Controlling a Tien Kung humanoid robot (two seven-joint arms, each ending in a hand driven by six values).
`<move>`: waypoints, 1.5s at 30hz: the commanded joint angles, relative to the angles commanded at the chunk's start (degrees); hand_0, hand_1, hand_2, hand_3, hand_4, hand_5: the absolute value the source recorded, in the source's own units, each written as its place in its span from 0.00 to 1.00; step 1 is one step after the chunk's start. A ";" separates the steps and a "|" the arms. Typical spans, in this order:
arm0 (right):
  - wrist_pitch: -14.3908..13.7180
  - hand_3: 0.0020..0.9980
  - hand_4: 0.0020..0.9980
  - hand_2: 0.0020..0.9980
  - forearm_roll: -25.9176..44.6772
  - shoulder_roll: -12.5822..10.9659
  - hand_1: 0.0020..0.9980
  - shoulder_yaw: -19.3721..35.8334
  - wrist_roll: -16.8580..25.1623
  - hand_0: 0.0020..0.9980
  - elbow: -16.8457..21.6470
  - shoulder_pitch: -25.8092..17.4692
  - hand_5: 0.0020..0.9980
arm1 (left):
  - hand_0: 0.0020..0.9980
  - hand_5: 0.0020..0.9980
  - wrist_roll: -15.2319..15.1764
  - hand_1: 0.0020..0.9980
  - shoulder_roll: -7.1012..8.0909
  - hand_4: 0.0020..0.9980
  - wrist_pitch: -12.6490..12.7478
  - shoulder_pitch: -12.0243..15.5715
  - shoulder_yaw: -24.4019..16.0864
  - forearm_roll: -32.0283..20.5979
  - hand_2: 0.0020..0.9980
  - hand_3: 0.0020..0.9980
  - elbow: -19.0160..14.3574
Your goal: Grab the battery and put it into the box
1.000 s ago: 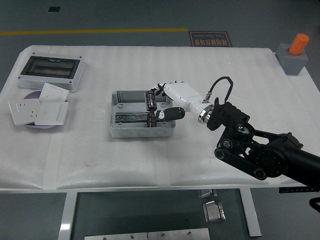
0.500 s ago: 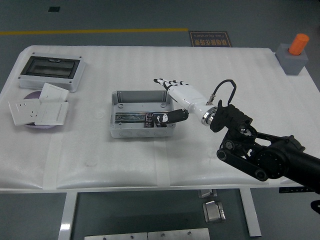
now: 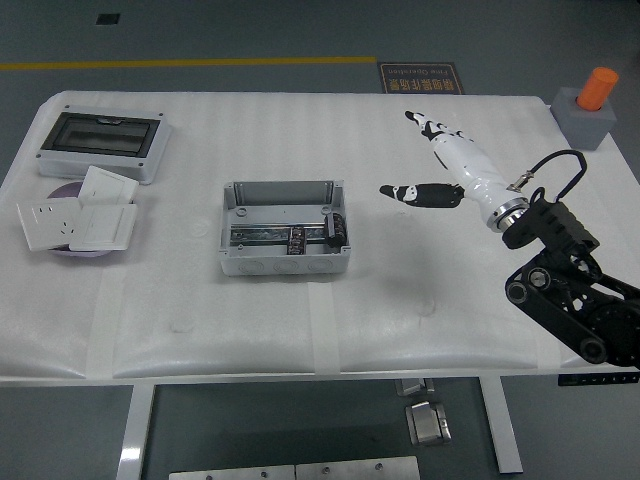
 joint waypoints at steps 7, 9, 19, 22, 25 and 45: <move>-1.91 1.00 0.97 0.88 8.42 -1.22 0.84 11.16 5.21 0.96 -2.58 -3.72 0.55 | 0.59 0.48 0.55 0.62 -0.18 0.49 0.11 0.42 1.09 -1.15 0.38 0.46 0.00; -1.92 1.00 0.97 0.88 10.76 -1.17 0.84 14.10 6.35 0.96 -2.95 -4.58 0.55 | 0.59 0.48 0.86 0.62 -0.30 0.49 0.10 0.48 1.12 -1.20 0.38 0.46 0.00; -2.07 0.98 0.96 0.85 16.65 -0.34 0.81 24.92 9.11 0.90 -2.84 -8.00 0.54 | 0.59 0.48 1.85 0.62 -0.39 0.49 0.14 0.59 -0.76 0.88 0.38 0.47 0.00; -2.15 0.98 0.96 0.85 16.92 -0.30 0.81 25.88 9.27 0.90 -2.42 -8.52 0.54 | 0.59 0.48 1.97 0.62 -0.54 0.49 0.14 0.63 -1.14 1.29 0.38 0.47 0.00; -2.23 0.98 0.96 0.85 17.15 -0.23 0.81 26.47 9.41 0.90 -2.08 -8.87 0.54 | 0.60 0.48 2.17 0.62 -0.67 0.49 0.08 0.75 -1.61 1.89 0.39 0.47 0.00; -2.61 1.00 0.95 0.85 16.62 -0.14 0.80 30.50 9.26 0.89 1.22 -13.67 0.54 | 0.60 0.50 2.51 0.62 0.74 0.49 -0.12 1.07 -0.17 0.49 0.39 0.47 0.00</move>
